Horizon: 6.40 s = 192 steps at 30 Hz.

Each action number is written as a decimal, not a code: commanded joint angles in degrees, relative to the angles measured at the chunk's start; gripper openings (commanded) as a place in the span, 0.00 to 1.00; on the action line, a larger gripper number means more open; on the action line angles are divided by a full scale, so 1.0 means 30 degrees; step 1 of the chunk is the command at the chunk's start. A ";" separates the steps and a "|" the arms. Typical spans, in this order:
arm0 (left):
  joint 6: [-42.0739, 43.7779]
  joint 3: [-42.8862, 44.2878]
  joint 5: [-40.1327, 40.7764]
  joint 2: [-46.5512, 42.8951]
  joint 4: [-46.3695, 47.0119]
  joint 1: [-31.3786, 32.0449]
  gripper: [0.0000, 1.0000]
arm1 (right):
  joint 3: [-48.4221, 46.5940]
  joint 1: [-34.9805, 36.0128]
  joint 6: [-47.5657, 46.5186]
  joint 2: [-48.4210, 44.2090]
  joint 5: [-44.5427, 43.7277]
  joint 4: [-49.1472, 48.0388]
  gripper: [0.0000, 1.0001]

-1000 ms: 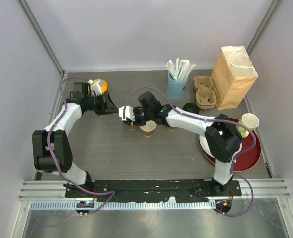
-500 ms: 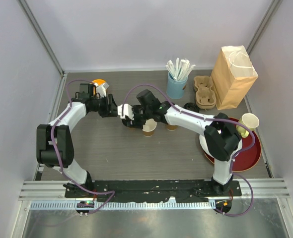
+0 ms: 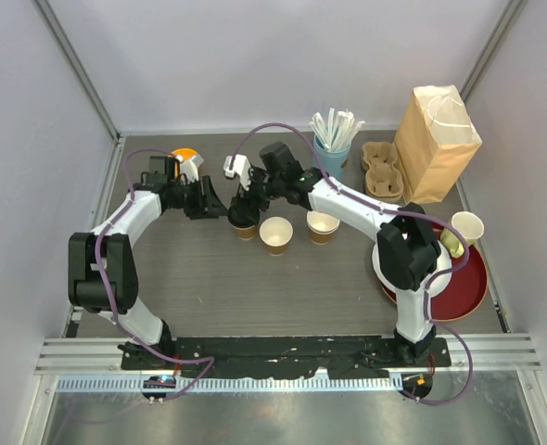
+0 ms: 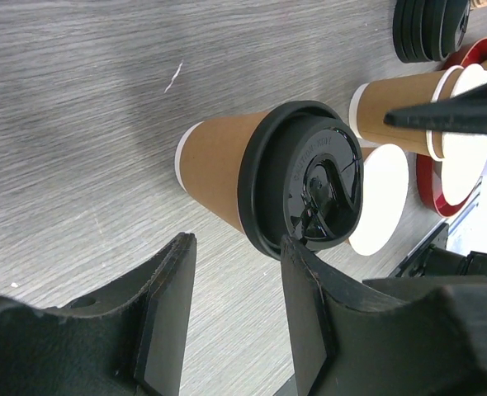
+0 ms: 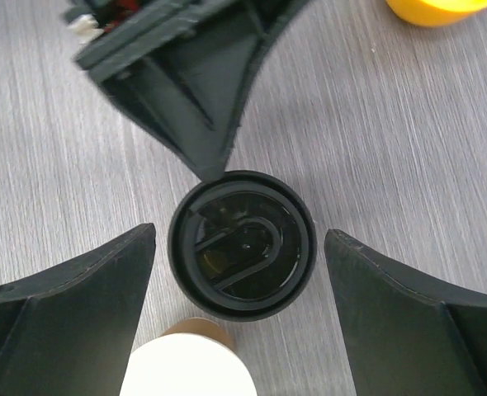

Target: Pack the takeout coffee

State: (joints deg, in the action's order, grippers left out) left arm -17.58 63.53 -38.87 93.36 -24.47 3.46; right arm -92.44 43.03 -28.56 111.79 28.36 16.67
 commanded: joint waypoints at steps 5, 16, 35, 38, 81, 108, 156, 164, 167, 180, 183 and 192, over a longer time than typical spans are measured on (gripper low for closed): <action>0.0412 0.0504 0.0214 -0.0271 0.0217 -0.0041 0.50 | -0.2143 0.0014 0.3864 0.1379 -0.2625 0.1211 0.90; 0.0412 0.0621 0.0184 -0.0154 0.0188 -0.0041 0.50 | -0.2086 0.0247 0.2957 0.1732 -0.3592 0.1944 0.90; 0.0471 0.0709 0.0272 0.0197 0.0188 -0.0012 0.50 | 0.2568 0.0599 0.3629 0.1497 -0.5057 0.0217 0.68; 0.0471 0.0680 0.0301 0.0402 0.0217 -0.0012 0.50 | 0.3505 0.0746 0.4039 0.1556 -0.5410 -0.0368 0.66; 0.0588 0.0181 0.1181 0.1809 -0.0340 0.0603 0.13 | 0.7350 0.0863 0.5183 0.1499 -0.5675 -0.2599 0.62; 0.2199 0.3463 0.1034 0.2015 -0.1424 0.0691 0.25 | 0.2573 0.0863 0.6443 -0.0026 -0.3535 -0.0809 0.92; 0.4190 0.2994 0.2851 0.0346 -0.1922 0.2947 0.55 | 0.3247 -0.0306 0.3165 -0.3423 0.0648 -0.1632 0.97; 0.4542 0.3872 0.2118 -0.0388 -0.2505 0.2888 0.66 | 0.3011 -0.2678 0.2776 -0.3426 0.2996 0.0218 0.72; 0.4718 0.4136 0.1826 -0.0855 -0.3032 0.2539 0.64 | 0.2896 -0.3822 0.4943 -0.2754 0.3000 -0.0572 0.55; 0.8614 0.0013 0.1416 -0.2733 -0.5408 0.1159 0.41 | 0.1519 -0.3855 1.0163 0.0382 -0.2510 -0.3035 0.07; 0.8820 -0.0927 0.1034 -0.2295 -0.5233 0.1773 0.41 | 0.1079 -0.3181 1.0076 0.1203 -0.2802 -0.2919 0.05; 0.8060 -0.0844 0.0916 -0.0009 -0.4560 0.2800 0.40 | 0.2219 -0.2039 1.0047 0.0912 -0.4177 -0.2831 0.02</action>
State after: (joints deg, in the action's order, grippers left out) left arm 7.51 59.64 -34.61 91.70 -39.79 12.03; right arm -86.56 35.46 1.23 117.25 19.07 10.35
